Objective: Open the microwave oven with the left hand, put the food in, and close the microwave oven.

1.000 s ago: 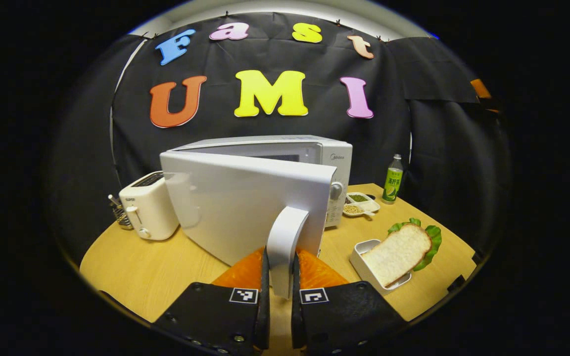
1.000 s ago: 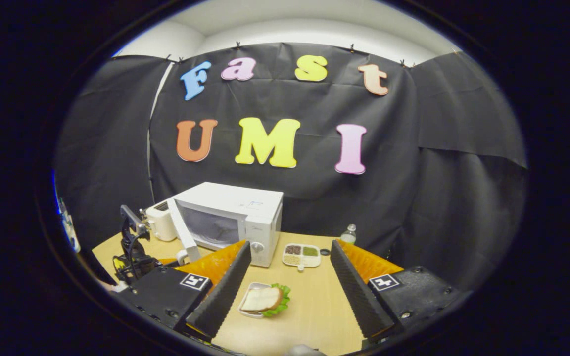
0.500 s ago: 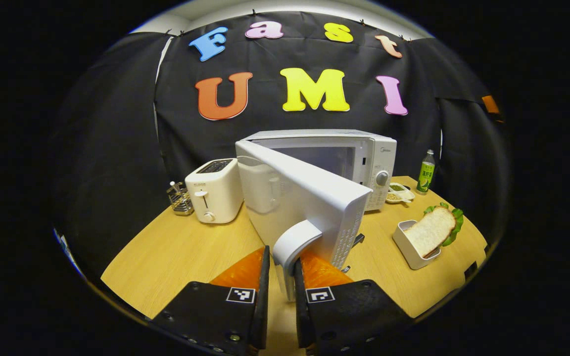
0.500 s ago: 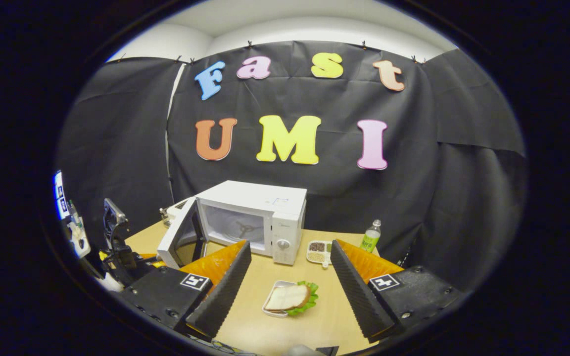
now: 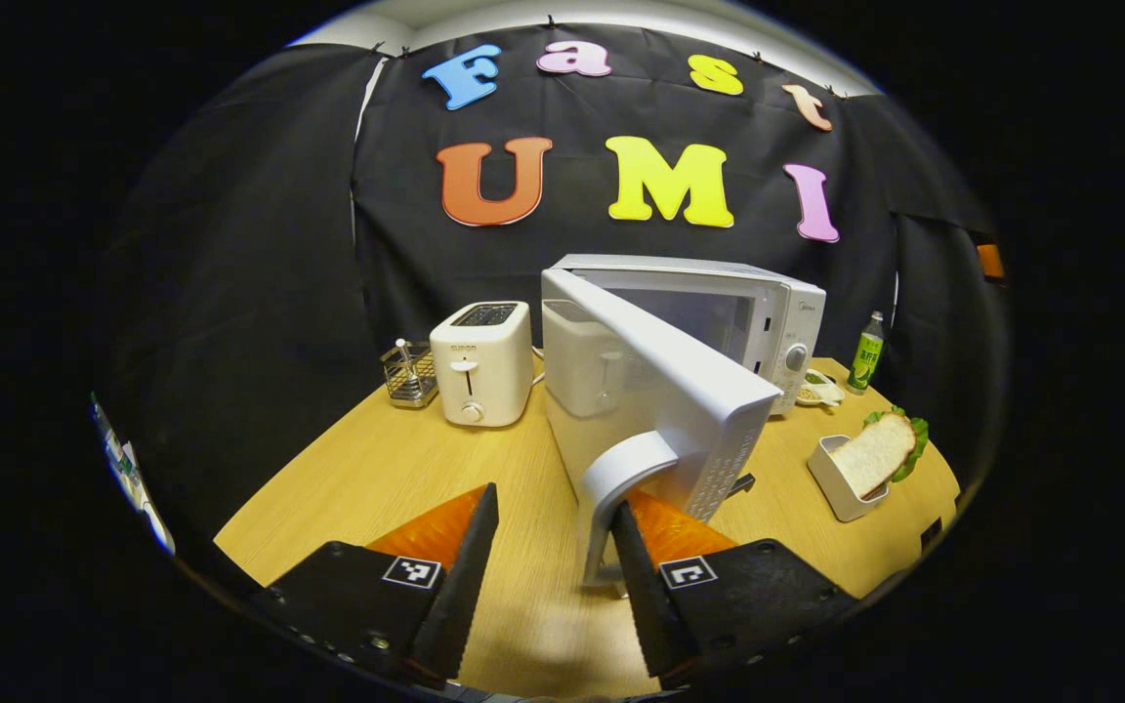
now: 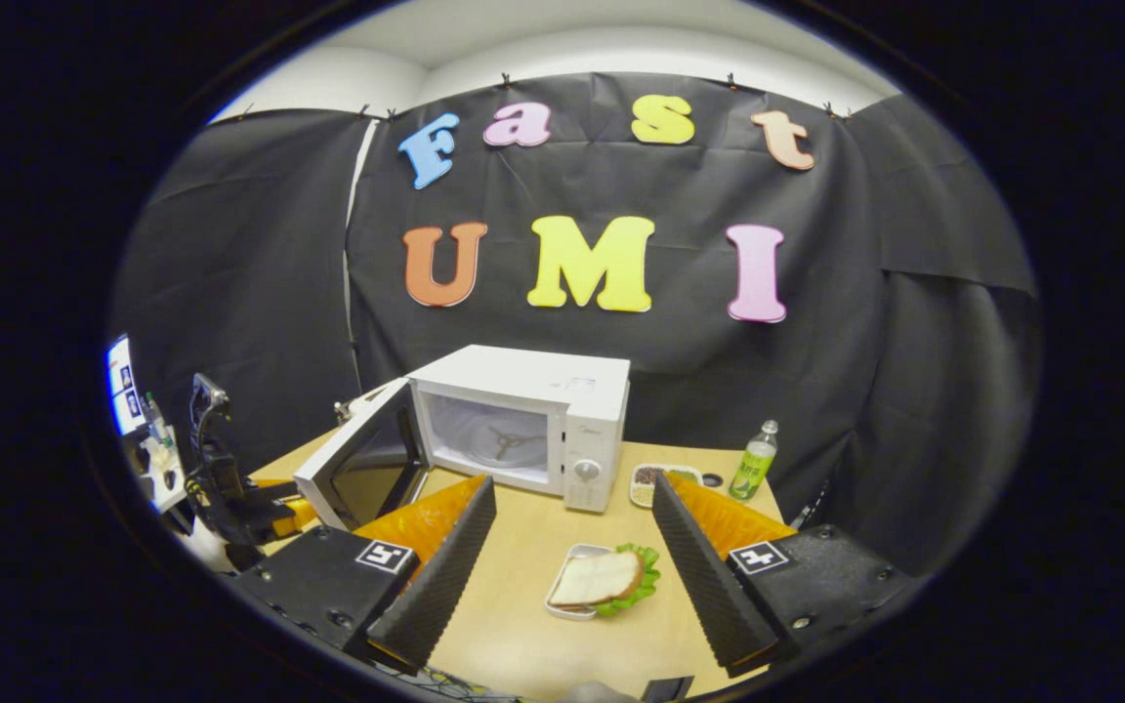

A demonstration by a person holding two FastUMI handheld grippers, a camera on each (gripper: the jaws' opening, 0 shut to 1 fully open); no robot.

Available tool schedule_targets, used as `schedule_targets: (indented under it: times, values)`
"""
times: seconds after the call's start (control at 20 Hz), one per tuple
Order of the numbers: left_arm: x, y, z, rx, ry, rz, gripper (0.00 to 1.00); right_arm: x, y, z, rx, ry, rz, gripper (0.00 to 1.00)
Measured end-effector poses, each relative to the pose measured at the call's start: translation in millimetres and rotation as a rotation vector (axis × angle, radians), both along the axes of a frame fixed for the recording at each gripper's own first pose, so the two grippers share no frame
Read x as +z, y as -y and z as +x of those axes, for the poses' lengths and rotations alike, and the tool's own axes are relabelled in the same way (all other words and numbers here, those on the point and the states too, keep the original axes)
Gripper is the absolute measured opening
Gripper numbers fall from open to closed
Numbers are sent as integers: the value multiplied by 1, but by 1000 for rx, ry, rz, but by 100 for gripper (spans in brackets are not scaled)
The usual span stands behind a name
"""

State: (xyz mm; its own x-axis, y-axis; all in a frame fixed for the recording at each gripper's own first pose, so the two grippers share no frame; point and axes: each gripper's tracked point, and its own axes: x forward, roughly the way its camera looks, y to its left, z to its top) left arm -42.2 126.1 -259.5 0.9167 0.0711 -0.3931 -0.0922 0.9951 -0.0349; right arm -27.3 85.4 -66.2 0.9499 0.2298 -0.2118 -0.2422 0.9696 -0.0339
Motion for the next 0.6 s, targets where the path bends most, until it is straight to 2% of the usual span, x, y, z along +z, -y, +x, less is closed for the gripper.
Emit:
schedule_targets:
  times: [0.1, 0.15, 0.2, 0.25, 0.3, 0.35, 0.6]
  values:
    - [4, -10, -5, 8, 11, 40, 75, -2, -4, 0, 2, 0, -2, 100]
    - [6, -12, -7, 6, 15, 44, 92, -3, -5, -1, 3, -2, -3, 100]
    - [8, -18, -10, 13, 17, 60, 98, -5, -7, -1, 7, -5, -1, 97]
    - [7, -23, -12, 20, 12, 73, 97, -7, -9, -2, 10, -8, 0, 100]
    - [8, -29, -14, 28, 15, 76, 89, -9, -10, -2, 11, -12, 0, 100]
    - [8, -34, -18, 41, 11, 74, 97, -10, -12, -2, 13, -14, 1, 100]
    - [17, -88, -37, 149, 10, 87, 97, -27, -17, -2, 28, -35, 6, 100]
